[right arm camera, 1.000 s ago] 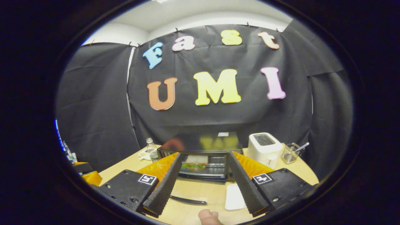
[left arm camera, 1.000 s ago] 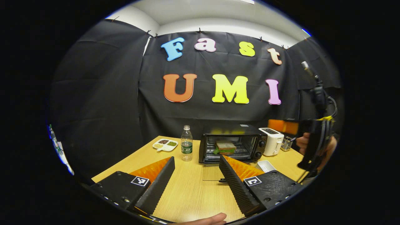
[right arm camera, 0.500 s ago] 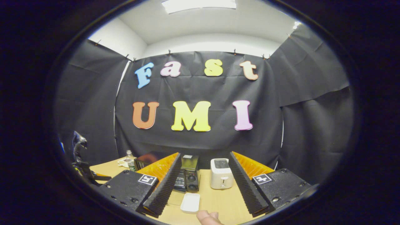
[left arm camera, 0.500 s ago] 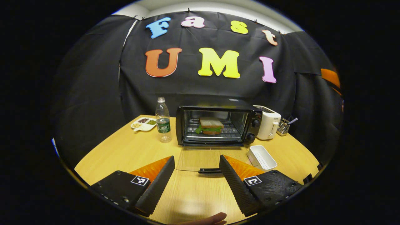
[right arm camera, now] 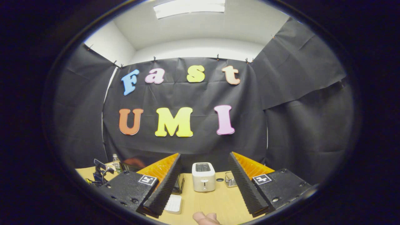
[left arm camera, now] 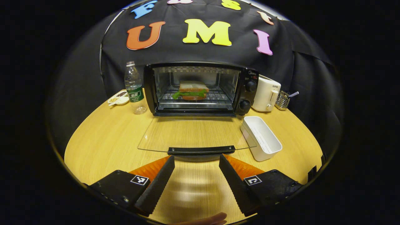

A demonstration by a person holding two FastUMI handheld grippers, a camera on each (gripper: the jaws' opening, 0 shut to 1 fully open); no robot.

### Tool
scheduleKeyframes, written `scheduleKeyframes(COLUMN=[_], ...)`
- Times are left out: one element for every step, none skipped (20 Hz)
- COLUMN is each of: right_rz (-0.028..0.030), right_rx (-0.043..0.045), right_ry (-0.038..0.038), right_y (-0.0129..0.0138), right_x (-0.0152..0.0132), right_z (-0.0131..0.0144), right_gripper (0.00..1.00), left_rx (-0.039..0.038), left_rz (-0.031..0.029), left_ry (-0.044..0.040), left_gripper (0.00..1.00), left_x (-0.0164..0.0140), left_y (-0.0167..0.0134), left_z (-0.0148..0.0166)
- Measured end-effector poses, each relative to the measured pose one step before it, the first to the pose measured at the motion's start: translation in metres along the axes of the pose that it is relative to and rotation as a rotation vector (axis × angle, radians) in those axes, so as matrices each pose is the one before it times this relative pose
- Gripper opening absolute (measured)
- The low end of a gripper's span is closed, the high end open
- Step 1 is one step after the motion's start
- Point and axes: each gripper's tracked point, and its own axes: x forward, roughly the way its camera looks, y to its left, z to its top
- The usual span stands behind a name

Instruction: Open the electric oven with the left hand, put the food in, and close the electric oven.

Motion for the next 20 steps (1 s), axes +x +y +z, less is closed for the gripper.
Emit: scheduleKeyframes(right_rz=[0.00237,-0.00213,-0.00084,0.00335,0.00261,0.00305,0.00482,0.00548,0.00549,0.00247,0.00219,0.00622,0.00887,0.00442,0.00161,0.00115,0.00008,0.00157,-0.00049,0.00010], right_rx=[0.01091,0.00757,0.00498,0.00568,0.00451,0.00226,0.00091,-0.00096,-0.00049,-0.00032,0.00148,0.00548,0.00744,0.00369,0.00217,0.00113,0.00189,0.00182,0.00282,0.00193], right_ry=[0.01219,0.01000,0.00532,-0.00016,0.00131,0.00165,-0.00262,-0.00328,-0.00268,0.00047,0.00311,0.00379,0.00352,0.00560,0.00343,0.00161,0.00165,0.00223,0.00221,0.00174], right_y=[-0.00221,-0.00412,-0.00466,-0.00183,-0.00136,-0.00121,-0.00083,-0.00272,-0.00221,-0.00098,-0.00108,0.00100,0.00176,0.00016,-0.00129,-0.00060,-0.00055,-0.00001,-0.00019,-0.00075], right_x=[0.00271,0.00190,0.00221,0.00133,0.00026,-0.00019,-0.00063,-0.00011,0.00032,0.00025,0.00140,0.00079,0.00034,0.00090,0.00111,0.00095,0.00113,-0.00034,0.00071,0.00056], right_z=[-0.00669,-0.00377,-0.00297,-0.00122,-0.00264,-0.00138,-0.00011,-0.00204,0.00090,-0.00082,-0.00226,-0.00196,-0.00137,-0.00182,-0.00140,-0.00056,-0.00151,-0.00082,-0.00078,-0.00071], right_gripper=[0.96,0.96,0.96,0.96,0.96,0.96,0.96,0.96,0.96,0.96,0.96,0.96,0.96,0.96,0.96,0.96,0.96,0.96,0.96,0.96], left_rx=[0.01474,0.01505,0.01284,0.00870,0.00205,-0.00063,-0.00220,-0.00382,-0.00303,-0.00446,-0.00389,-0.00243,-0.00645,-0.00572,-0.00429,-0.00094,0.00060,-0.00176,-0.00288,-0.00522], left_rz=[-0.00720,-0.00819,-0.00278,-0.00056,0.00004,0.00233,0.00765,0.00947,0.01036,0.01005,0.00588,0.00439,-0.00145,-0.00229,-0.00020,-0.00085,-0.00044,-0.00006,-0.00016,-0.00150], left_ry=[0.01795,0.01779,0.01613,0.01108,0.01046,0.01044,0.01328,0.01387,0.01402,0.01057,0.00610,0.00635,0.00016,0.00402,0.00049,0.00137,0.00024,0.00210,0.00209,0.00247], left_gripper=[0.95,0.95,0.95,0.95,0.95,0.95,0.95,0.95,0.95,0.95,0.95,0.95,0.95,0.94,0.94,0.94,0.94,0.94,0.94,0.94], left_x=[0.00463,0.00278,0.00439,0.00396,0.00426,0.00398,0.00368,0.00325,0.00150,0.00304,0.00260,0.00143,0.00041,0.00088,-0.00100,0.00062,-0.00023,-0.00005,-0.00015,-0.00021], left_y=[-0.00593,-0.00505,-0.00538,-0.00165,-0.00201,0.00127,0.00145,0.00192,0.00103,0.00275,0.00147,0.00053,0.00007,-0.00068,0.00013,-0.00015,-0.00010,0.00013,0.00026,-0.00018], left_z=[-0.00571,-0.00497,-0.00365,-0.00274,-0.00089,-0.00073,-0.00284,-0.00314,-0.00137,-0.00119,-0.00094,-0.00081,0.00050,0.00029,0.00000,0.00020,0.00061,-0.00045,0.00015,0.00042])
